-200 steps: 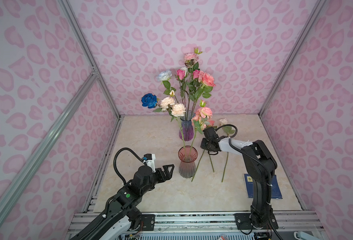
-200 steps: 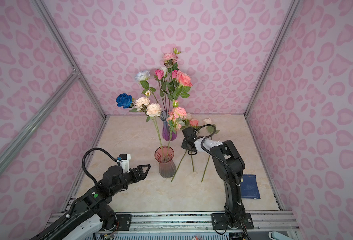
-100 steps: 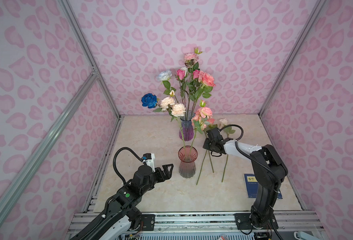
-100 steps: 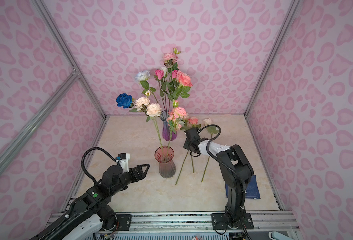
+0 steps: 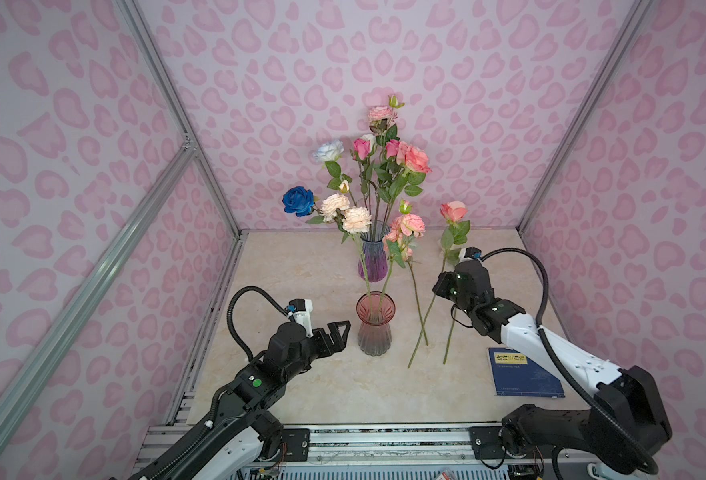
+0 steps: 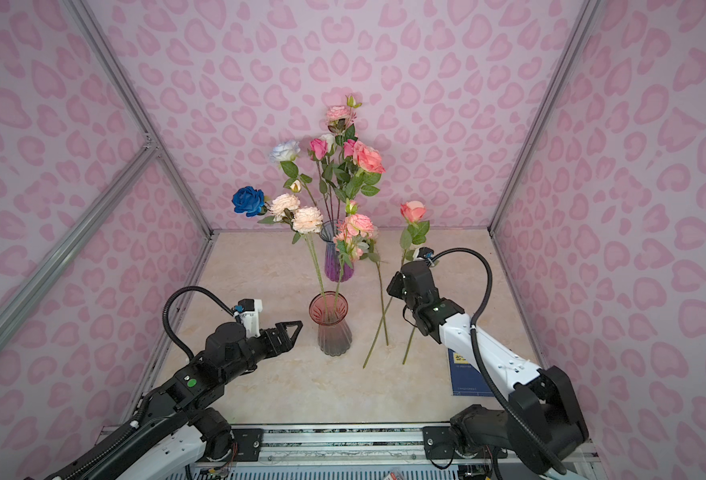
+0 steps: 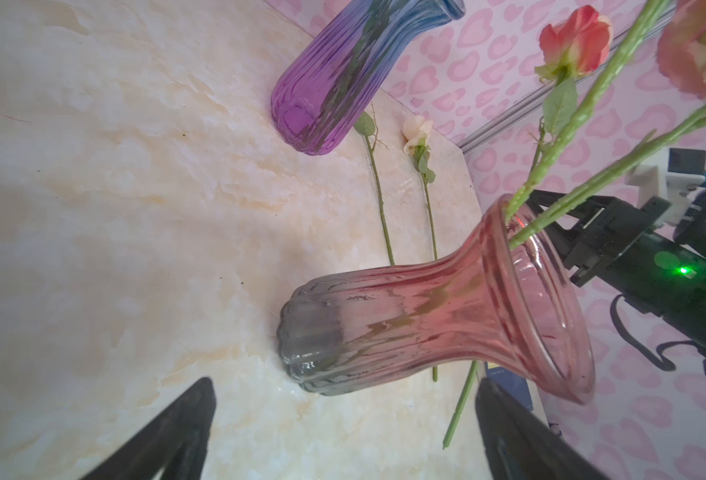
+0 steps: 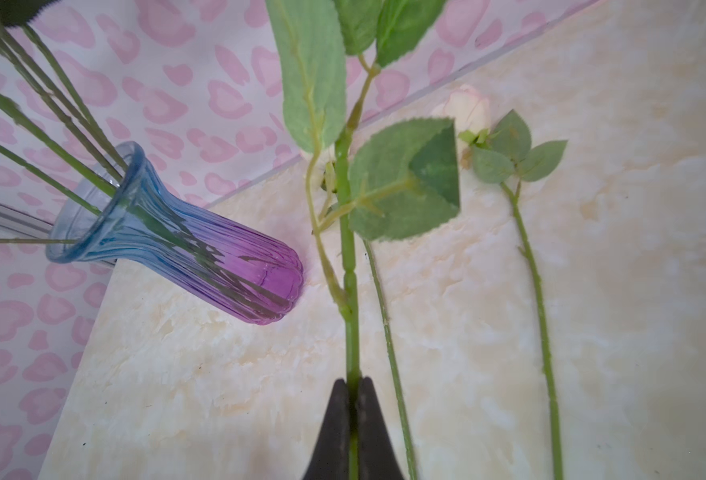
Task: Arrange the flowers into the vase
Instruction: 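Raise the pink rose and carry it over the red-grey vase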
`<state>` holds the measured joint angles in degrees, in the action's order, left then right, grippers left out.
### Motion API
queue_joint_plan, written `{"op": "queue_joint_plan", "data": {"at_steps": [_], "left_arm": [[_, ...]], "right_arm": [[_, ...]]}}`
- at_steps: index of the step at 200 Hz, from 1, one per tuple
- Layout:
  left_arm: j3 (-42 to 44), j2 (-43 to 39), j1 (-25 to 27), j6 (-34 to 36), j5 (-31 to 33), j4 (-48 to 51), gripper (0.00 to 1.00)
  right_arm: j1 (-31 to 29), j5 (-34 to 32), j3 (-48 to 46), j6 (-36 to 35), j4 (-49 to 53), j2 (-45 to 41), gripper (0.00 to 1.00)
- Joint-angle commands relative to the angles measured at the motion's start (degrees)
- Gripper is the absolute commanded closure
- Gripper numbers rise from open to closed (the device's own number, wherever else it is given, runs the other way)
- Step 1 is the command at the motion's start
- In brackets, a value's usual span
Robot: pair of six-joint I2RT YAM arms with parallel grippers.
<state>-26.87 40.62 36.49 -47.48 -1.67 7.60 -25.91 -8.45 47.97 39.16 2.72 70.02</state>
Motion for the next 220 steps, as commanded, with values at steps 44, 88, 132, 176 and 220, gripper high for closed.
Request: {"op": "queue_joint_plan", "data": {"at_steps": [44, 88, 132, 176, 220], "left_arm": [[-2.52, 1.63, 0.58, -2.37, 0.85, 0.37, 0.03], [-1.99, -2.76, 0.60, -3.46, 7.22, 3.97, 0.01], [-1.88, -3.51, 0.60, -4.56, 7.42, 4.79, 0.01], [-2.35, -6.46, 0.54, -3.85, 8.11, 7.61, 0.01], [-1.62, -12.48, 0.60, -3.50, 10.00, 11.26, 0.00]], "right_arm": [[1.34, -5.53, -7.69, -6.16, -1.25, -19.17, 1.00], [0.42, -3.57, -7.03, -7.75, -4.64, -26.74, 1.00], [-5.94, -6.87, -0.78, -12.22, -11.09, -23.78, 1.00], [-15.09, -9.48, 8.89, -20.38, -16.89, -17.18, 1.00], [-20.77, -10.52, 17.39, -25.49, -21.16, -8.42, 1.00]]}}
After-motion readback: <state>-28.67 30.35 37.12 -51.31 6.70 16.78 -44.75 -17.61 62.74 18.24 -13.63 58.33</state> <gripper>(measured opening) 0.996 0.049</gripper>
